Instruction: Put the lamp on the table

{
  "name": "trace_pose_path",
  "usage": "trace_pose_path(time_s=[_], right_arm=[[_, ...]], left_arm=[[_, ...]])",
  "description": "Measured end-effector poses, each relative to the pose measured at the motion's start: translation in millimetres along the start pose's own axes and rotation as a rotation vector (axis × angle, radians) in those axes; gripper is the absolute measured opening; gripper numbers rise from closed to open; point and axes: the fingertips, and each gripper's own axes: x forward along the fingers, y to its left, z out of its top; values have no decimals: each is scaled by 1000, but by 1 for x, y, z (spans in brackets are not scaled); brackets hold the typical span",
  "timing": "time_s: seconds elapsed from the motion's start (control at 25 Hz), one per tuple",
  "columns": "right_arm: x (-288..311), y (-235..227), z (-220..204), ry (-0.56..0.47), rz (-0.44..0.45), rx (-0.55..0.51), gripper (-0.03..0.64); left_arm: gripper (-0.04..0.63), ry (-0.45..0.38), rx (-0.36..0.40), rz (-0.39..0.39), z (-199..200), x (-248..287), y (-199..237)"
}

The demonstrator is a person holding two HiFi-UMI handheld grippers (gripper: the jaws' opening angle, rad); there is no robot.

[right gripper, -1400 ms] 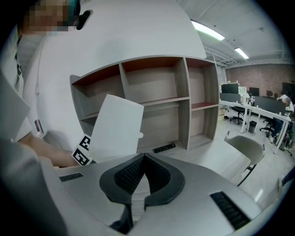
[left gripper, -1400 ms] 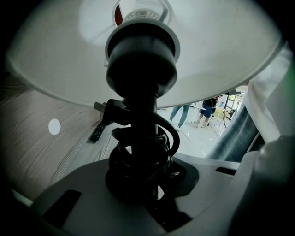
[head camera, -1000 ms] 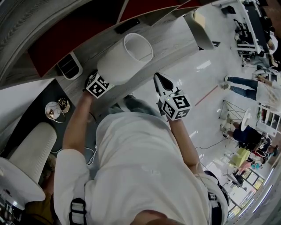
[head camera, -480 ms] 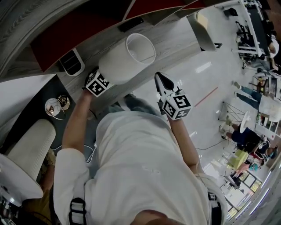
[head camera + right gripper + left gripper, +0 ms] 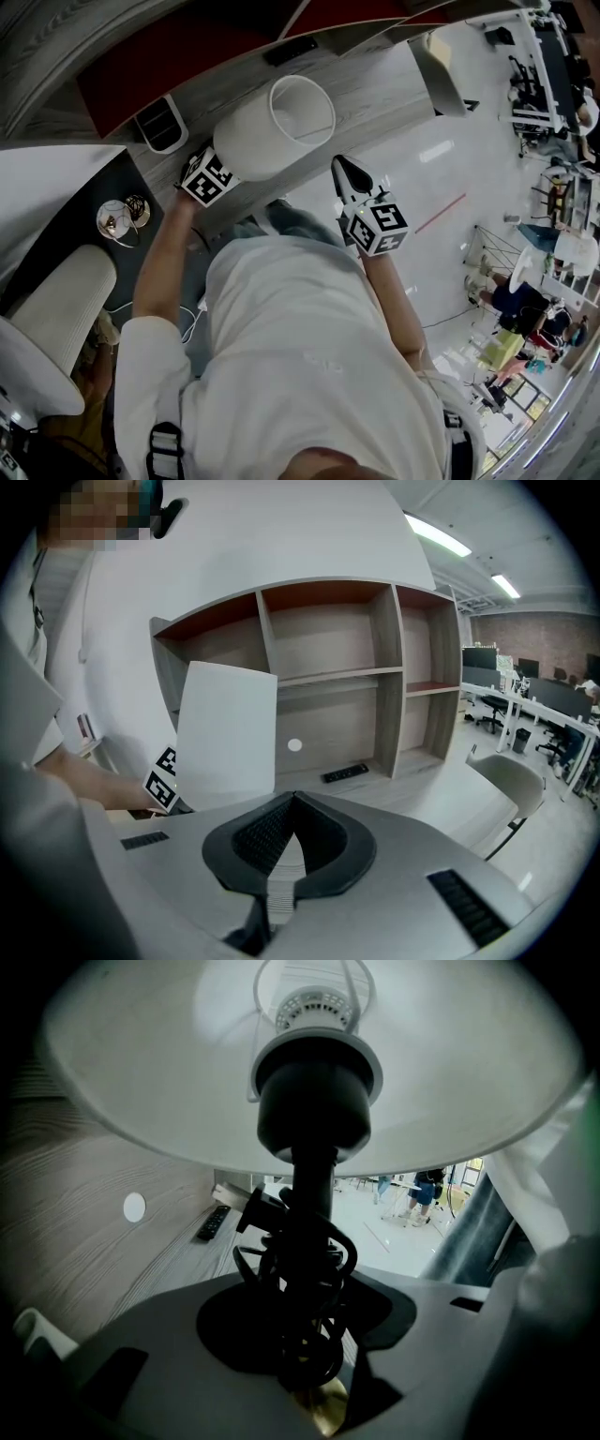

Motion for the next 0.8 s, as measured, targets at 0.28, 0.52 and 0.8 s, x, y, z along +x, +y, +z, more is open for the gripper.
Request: trace_pose_path(time_s=[0.28, 0.52, 0.8], right_arm=[[8, 9, 1, 9, 24, -11, 29], [15, 19, 2, 12, 49, -24, 29], [22, 30, 3, 17, 77, -34, 29]], left_arm=[[208, -17, -9, 19, -4, -13, 0], [219, -30, -16, 41, -2, -28, -4], [221, -23, -38, 70, -11, -40, -3]])
